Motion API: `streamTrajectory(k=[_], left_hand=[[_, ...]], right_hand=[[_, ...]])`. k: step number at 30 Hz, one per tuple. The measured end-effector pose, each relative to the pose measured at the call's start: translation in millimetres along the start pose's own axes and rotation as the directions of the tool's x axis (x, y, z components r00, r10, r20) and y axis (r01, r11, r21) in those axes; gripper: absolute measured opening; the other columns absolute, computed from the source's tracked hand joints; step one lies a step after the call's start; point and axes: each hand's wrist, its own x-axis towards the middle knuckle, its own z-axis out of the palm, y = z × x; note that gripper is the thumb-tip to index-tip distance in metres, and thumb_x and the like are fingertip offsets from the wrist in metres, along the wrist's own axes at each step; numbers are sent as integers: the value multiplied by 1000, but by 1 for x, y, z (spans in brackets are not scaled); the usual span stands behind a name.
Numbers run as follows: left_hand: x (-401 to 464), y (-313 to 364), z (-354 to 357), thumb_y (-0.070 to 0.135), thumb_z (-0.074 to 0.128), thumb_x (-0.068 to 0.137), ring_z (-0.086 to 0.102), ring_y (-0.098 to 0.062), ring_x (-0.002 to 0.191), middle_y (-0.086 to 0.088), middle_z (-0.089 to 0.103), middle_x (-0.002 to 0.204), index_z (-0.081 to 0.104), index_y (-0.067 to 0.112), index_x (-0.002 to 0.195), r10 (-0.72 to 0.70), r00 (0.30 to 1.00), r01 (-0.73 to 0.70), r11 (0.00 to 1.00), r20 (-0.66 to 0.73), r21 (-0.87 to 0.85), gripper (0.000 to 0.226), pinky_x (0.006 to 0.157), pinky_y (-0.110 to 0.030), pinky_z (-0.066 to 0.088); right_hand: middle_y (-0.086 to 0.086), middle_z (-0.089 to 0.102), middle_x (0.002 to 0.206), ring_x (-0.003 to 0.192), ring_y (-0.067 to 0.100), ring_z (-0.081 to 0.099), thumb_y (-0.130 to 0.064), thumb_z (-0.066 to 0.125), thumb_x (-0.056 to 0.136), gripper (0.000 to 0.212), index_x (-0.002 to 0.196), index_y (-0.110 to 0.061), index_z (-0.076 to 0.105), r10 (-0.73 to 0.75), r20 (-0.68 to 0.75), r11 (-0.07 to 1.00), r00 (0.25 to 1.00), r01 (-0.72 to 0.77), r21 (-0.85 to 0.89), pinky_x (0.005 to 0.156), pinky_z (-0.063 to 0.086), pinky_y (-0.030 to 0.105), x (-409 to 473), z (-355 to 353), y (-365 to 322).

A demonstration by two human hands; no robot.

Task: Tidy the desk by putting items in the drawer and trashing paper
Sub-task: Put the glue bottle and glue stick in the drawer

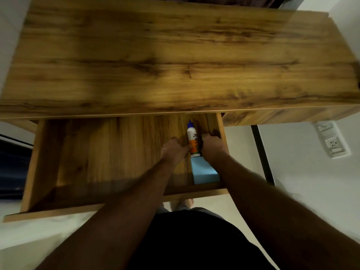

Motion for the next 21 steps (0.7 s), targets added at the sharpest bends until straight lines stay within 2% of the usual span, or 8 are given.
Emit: streamTrajectory(k=[5, 8, 14, 17, 21], left_hand=[[-13, -8, -15, 55, 66, 82, 65, -20, 95, -2, 64, 111, 56, 20, 125, 48, 999, -47, 999, 14, -15, 56, 82, -40, 56], [-21, -13, -26, 55, 67, 81, 65, -18, 94, 3, 64, 105, 55, 23, 127, 64, 998, -61, 994, 29, -86, 57, 83, -42, 57], [-44, -35, -49, 51, 69, 81, 61, -15, 99, 5, 61, 111, 57, 25, 123, 81, 994, -64, 974, 70, -218, 51, 85, -45, 57], [-54, -41, -58, 46, 68, 84, 60, -15, 103, 7, 57, 106, 58, 25, 123, 109, 991, -85, 965, 84, -249, 45, 89, -44, 55], [-67, -41, -58, 45, 66, 85, 61, -13, 100, 4, 62, 107, 62, 23, 118, 183, 977, -154, 959, 105, -240, 40, 88, -45, 56]], right_hand=[[9, 68, 103, 92, 26, 68, -24, 58, 94, 24, 115, -14, 55, -30, -65, 994, 997, 37, 102, 80, 57, 39, -14, 0, -3], [7, 68, 101, 90, 26, 68, -30, 63, 90, 30, 115, -15, 55, -25, -79, 983, 997, 39, 177, 79, 57, 42, -26, -1, -6], [7, 66, 114, 100, 23, 65, -39, 67, 87, 40, 118, -17, 55, -38, -97, 935, 995, 70, 346, 84, 53, 35, -61, 2, -13], [6, 66, 113, 99, 21, 64, -42, 68, 85, 38, 113, -20, 56, -20, -97, 892, 995, 62, 449, 83, 54, 36, -77, 5, -18], [4, 67, 103, 88, 14, 60, -41, 68, 86, 37, 114, -18, 58, 54, -119, 834, 991, 21, 551, 75, 47, 27, -99, 7, -25]])
